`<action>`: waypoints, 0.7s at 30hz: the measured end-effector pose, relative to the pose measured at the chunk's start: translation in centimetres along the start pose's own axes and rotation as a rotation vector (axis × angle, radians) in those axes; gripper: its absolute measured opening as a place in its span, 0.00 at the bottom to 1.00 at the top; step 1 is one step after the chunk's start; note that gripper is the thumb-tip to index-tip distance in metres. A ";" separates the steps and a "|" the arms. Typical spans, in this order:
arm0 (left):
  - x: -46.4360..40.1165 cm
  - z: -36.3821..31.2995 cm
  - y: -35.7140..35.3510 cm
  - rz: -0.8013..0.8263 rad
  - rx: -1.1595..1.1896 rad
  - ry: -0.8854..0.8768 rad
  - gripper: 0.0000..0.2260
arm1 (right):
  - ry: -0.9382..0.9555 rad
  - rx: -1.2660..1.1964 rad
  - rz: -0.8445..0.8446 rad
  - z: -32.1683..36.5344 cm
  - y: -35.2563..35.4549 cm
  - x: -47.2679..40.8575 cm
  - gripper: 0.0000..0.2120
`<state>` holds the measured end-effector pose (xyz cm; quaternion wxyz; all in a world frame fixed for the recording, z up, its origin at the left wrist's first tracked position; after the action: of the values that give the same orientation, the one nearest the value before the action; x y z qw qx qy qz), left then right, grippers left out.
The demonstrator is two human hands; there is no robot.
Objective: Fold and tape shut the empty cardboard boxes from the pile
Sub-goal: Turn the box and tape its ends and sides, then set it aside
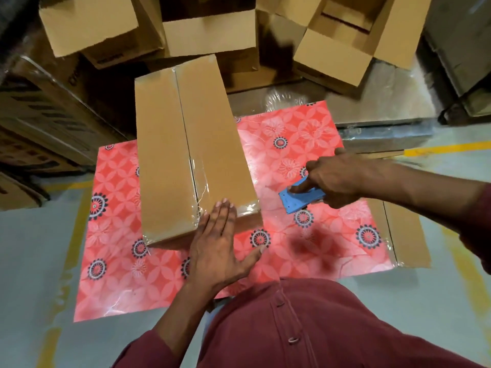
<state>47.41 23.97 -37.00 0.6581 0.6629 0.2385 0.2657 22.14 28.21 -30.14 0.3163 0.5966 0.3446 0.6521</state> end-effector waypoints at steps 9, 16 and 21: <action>-5.9 -2.6 1.7 0.047 -0.111 -0.383 0.42 | -0.018 0.006 0.000 2.7 -1.8 -2.9 0.28; -7.0 -2.8 1.7 0.039 -0.203 -0.511 0.45 | -0.077 0.076 -0.031 3.0 -3.9 -6.0 0.10; -7.7 -3.5 2.3 0.025 -0.224 -0.577 0.44 | -0.101 -0.113 0.105 1.0 -10.2 -5.9 0.08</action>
<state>39.26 21.36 -35.02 0.7643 0.6372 0.0028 0.0995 23.68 29.20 -41.80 0.3316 0.6272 0.2591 0.6554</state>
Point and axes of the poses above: each hand's wrist, its own x-axis away from the middle knuckle, its own y-axis out of the back of the hand, z = x × y, the point moved 7 cm from there along -x, towards the middle knuckle, and after that the axes turned 8 degrees about -x, right-handed, at the moved point
